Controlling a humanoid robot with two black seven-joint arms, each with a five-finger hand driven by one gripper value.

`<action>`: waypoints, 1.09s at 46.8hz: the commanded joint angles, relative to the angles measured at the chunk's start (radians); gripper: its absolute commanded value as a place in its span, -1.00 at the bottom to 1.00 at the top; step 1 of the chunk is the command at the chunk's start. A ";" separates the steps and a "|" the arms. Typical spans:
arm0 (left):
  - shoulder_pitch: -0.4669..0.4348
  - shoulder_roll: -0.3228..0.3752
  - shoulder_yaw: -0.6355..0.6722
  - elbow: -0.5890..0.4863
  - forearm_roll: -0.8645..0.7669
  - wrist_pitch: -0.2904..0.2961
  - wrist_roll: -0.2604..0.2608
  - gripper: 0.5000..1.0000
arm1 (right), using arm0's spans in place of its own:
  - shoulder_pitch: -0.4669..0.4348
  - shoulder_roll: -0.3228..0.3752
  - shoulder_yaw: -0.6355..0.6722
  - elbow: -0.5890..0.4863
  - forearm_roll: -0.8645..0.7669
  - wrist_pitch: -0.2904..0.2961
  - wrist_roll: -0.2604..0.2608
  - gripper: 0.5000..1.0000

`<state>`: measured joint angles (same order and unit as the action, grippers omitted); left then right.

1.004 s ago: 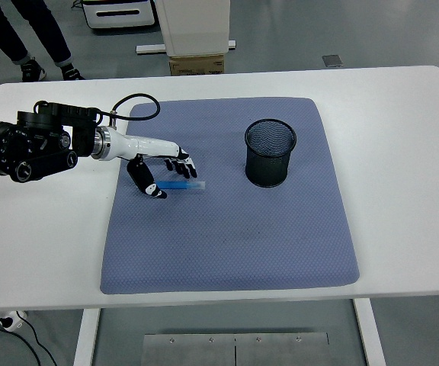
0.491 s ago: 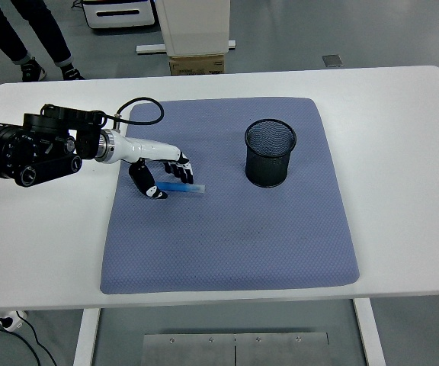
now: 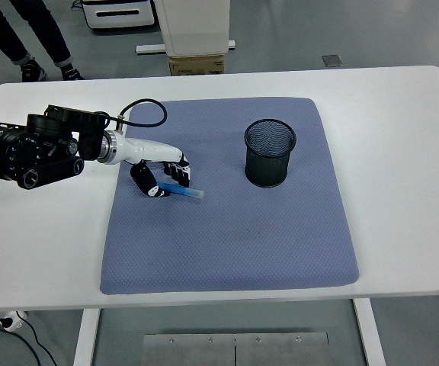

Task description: Left hand places marker in pen holder

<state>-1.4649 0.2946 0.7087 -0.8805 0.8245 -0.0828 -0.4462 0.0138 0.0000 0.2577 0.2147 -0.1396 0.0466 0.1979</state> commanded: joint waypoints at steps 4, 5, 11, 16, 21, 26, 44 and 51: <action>0.001 -0.003 0.000 0.000 0.001 0.000 0.000 -0.58 | 0.000 0.000 0.000 0.000 0.000 -0.001 0.000 1.00; 0.003 -0.005 0.000 0.000 0.001 0.000 0.000 -0.59 | 0.000 0.000 0.000 0.000 0.000 -0.001 0.000 1.00; 0.003 -0.006 0.000 0.000 -0.001 0.000 0.000 -0.78 | 0.000 0.000 0.000 0.000 0.000 -0.001 0.000 1.00; 0.003 -0.006 0.000 0.000 -0.001 -0.002 0.000 -0.93 | 0.000 0.000 0.000 0.000 0.000 -0.001 0.000 1.00; 0.003 -0.006 0.000 0.000 -0.001 0.000 0.000 -0.85 | 0.000 0.000 0.000 0.000 0.000 -0.001 0.000 1.00; 0.003 -0.006 -0.001 0.000 -0.001 0.000 -0.003 -0.62 | 0.000 0.000 0.000 0.000 0.000 -0.001 0.000 1.00; 0.003 -0.006 -0.001 -0.002 -0.002 0.000 -0.009 -0.52 | 0.000 0.000 0.000 0.000 0.000 -0.001 0.000 1.00; 0.003 -0.006 -0.001 -0.002 -0.002 0.000 -0.009 -0.48 | 0.000 0.000 0.000 0.000 0.000 -0.001 0.000 1.00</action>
<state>-1.4621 0.2888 0.7072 -0.8817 0.8223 -0.0829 -0.4556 0.0137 0.0000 0.2577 0.2147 -0.1396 0.0459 0.1979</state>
